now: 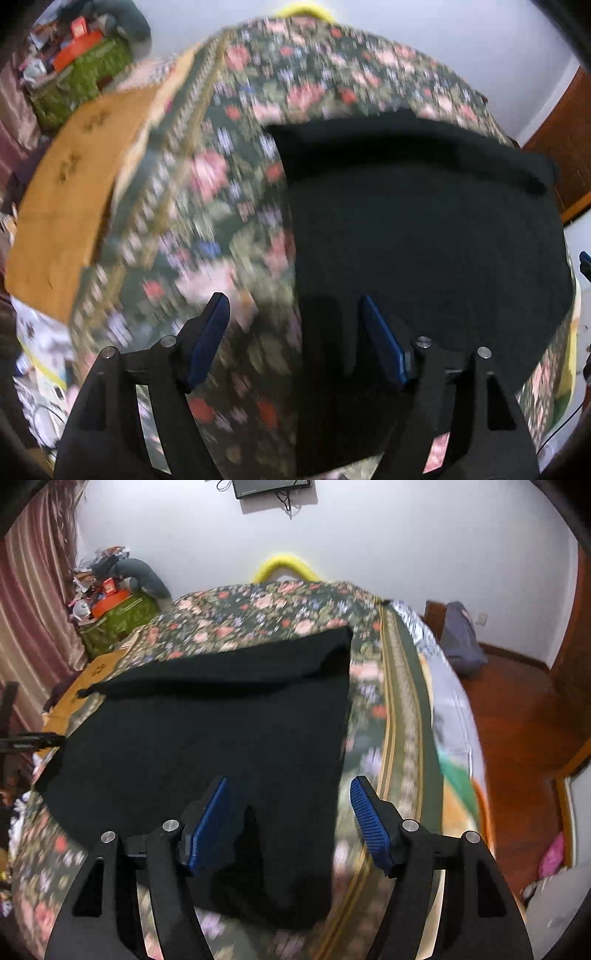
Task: Fold small clothes
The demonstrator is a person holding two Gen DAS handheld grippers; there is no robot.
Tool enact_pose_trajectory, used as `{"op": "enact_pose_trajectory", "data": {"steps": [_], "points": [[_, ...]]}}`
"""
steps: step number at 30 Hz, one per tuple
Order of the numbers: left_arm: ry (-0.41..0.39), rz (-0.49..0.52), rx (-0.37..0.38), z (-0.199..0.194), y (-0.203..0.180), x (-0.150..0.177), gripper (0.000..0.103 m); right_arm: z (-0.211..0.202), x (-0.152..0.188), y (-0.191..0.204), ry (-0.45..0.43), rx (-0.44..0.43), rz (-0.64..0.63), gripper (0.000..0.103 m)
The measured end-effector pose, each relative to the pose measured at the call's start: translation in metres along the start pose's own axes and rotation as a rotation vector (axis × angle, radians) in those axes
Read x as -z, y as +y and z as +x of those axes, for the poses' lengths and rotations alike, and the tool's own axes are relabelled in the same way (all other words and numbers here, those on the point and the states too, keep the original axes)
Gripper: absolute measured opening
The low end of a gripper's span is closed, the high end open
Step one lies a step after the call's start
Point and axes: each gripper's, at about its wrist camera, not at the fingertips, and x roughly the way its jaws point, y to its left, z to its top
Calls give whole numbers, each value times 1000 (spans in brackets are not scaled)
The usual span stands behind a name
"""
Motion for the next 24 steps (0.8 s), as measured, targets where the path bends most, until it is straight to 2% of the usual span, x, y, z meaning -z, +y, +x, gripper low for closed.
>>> {"op": "enact_pose_trajectory", "data": {"steps": [2, 4, 6, 8, 10, 18, 21, 24], "points": [[6, -5, 28, 3, -6, 11, 68, -3, 10, 6, 10, 4, -5, 64], [-3, -14, 69, -1, -13, 21, 41, -8, 20, 13, 21, 11, -21, 64], [-6, -5, 94, -6, -22, 29, 22, -13, 28, 21, 29, 14, -33, 64], [-13, 39, 56, -14, -37, 40, 18, -20, 37, 28, 31, -1, -31, 64], [1, 55, 57, -20, -47, 53, 16, -25, 43, 33, 24, -14, -23, 64], [7, 71, 164, -66, -94, 113, 15, -44, 73, 47, 8, -67, 12, 64], [24, 123, 233, -78, -128, 132, 15, -45, 80, 49, 16, -95, 40, 64], [14, 181, 241, -86, -161, 144, 16, -48, 83, 53, 16, -99, 38, 64]]}}
